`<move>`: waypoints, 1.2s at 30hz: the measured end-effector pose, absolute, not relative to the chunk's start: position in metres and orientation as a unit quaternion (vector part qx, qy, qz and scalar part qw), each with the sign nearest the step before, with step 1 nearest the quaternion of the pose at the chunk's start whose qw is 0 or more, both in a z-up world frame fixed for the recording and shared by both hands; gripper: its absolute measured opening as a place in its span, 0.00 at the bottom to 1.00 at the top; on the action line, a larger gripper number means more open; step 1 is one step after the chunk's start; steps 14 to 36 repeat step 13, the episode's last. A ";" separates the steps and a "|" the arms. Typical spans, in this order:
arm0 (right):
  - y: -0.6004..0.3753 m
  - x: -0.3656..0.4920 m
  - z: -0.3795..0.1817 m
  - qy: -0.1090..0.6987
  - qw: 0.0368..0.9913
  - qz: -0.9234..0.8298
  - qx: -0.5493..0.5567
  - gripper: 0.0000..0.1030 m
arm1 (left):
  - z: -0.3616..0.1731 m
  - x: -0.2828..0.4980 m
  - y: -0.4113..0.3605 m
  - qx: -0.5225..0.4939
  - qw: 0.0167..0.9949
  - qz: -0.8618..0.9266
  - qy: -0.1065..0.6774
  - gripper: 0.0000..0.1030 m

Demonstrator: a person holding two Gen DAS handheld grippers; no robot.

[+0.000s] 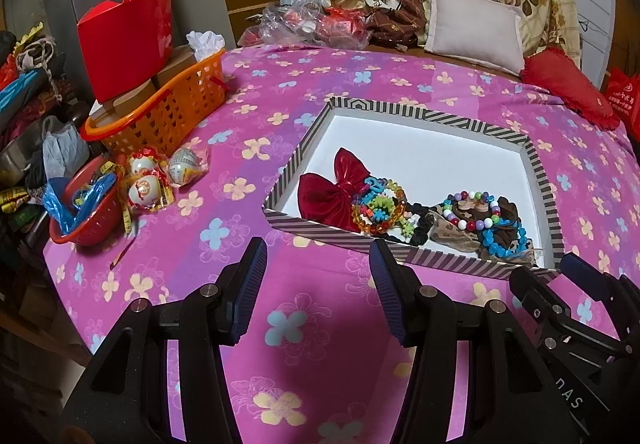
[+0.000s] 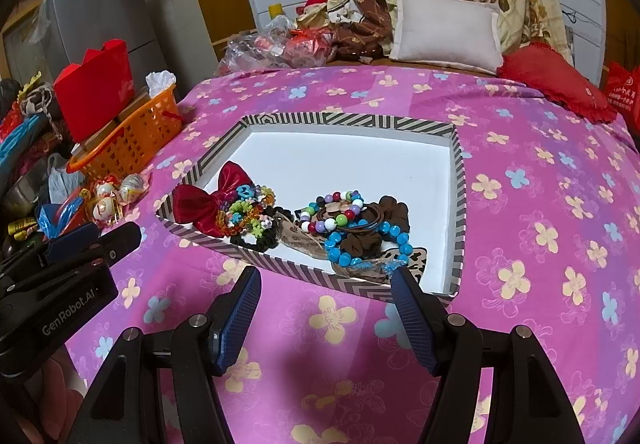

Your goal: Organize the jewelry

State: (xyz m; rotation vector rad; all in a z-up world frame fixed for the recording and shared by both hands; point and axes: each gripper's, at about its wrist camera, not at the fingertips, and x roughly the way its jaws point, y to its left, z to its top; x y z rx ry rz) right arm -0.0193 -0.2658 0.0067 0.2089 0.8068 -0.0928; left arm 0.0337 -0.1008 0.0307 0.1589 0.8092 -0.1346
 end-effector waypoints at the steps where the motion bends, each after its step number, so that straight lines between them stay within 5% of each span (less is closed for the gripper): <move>1: -0.266 -0.019 0.007 0.392 0.913 -0.045 0.102 0.63 | 0.030 0.034 -0.101 0.078 0.914 -0.065 0.394 0.51; 36: -0.289 -0.022 0.001 0.390 0.913 -0.056 0.104 0.63 | 0.022 0.038 -0.102 0.085 0.910 -0.070 0.400 0.51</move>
